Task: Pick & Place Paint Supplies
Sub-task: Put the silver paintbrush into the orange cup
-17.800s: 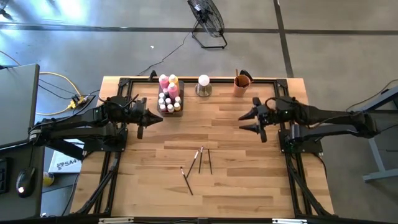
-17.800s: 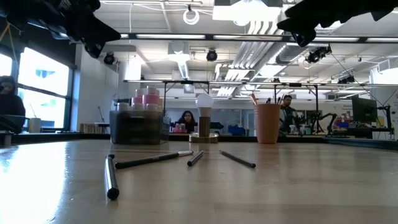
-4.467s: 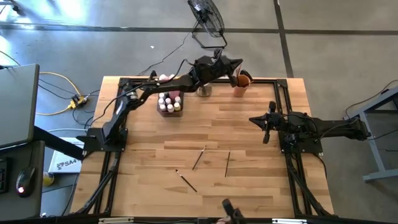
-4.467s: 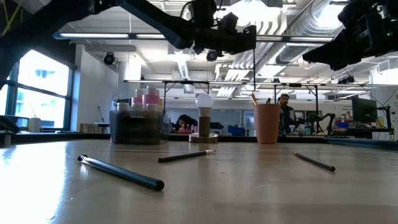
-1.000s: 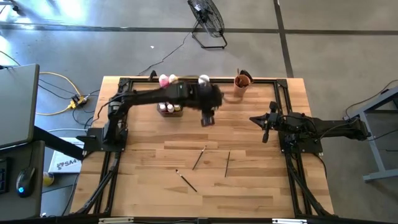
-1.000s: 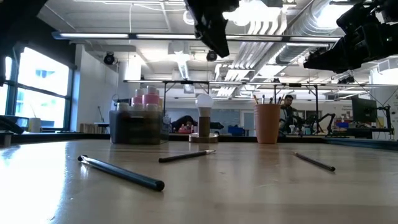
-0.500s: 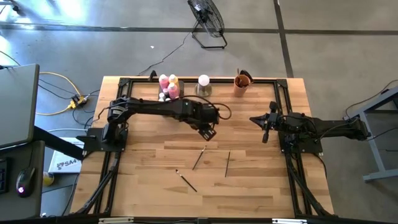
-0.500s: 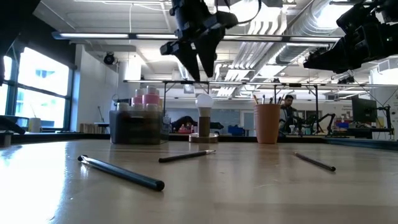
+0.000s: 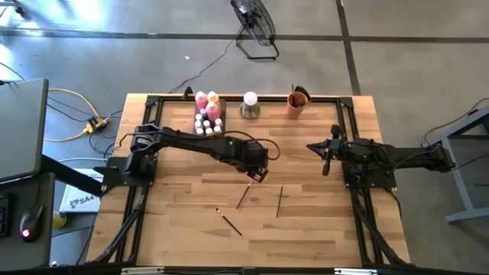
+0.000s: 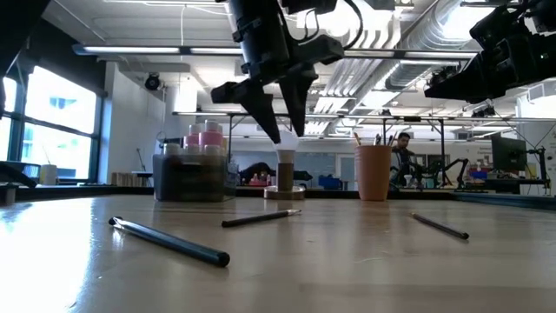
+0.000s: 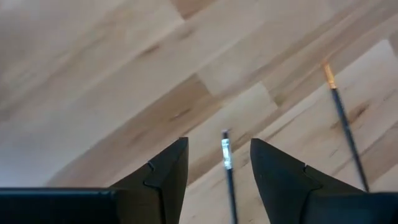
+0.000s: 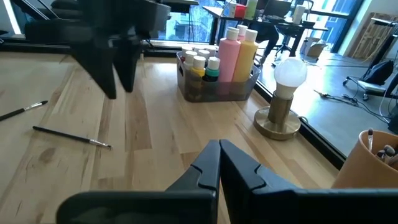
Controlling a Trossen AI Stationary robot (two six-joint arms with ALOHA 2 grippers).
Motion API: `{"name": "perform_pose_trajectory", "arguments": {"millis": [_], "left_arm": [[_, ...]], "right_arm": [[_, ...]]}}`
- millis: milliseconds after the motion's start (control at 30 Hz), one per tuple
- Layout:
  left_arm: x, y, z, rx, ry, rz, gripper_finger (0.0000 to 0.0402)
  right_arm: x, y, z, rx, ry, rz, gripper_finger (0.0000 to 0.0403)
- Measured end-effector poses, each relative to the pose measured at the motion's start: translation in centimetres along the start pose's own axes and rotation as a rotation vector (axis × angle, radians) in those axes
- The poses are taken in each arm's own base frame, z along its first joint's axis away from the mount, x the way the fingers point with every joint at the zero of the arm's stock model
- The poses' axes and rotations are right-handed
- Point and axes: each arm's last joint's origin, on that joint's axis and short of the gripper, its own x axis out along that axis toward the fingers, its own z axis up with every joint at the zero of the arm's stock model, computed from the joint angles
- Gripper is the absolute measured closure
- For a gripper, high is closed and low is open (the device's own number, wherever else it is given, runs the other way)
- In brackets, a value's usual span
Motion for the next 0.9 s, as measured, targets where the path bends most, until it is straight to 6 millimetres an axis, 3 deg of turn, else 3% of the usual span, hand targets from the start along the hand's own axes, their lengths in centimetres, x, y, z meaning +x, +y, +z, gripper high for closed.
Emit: {"name": "perform_pose_trajectory", "arguments": {"millis": [233,400,900], "left_arm": [[1.9,-0.6,-0.6,-0.009,-0.062,-0.102,0.0231],[2.8,-0.4,-1.1,0.024,0.018,-0.159,0.0231],[4.5,0.6,-2.3,-0.052,0.015,-0.11,0.0231]], "right_arm": [[0.0,0.0,0.0,0.0,0.0,0.0,0.04],[0.0,0.0,0.0,0.001,-0.002,0.0,0.04],[0.0,0.0,0.2,0.005,-0.016,-0.001,0.04]]}}
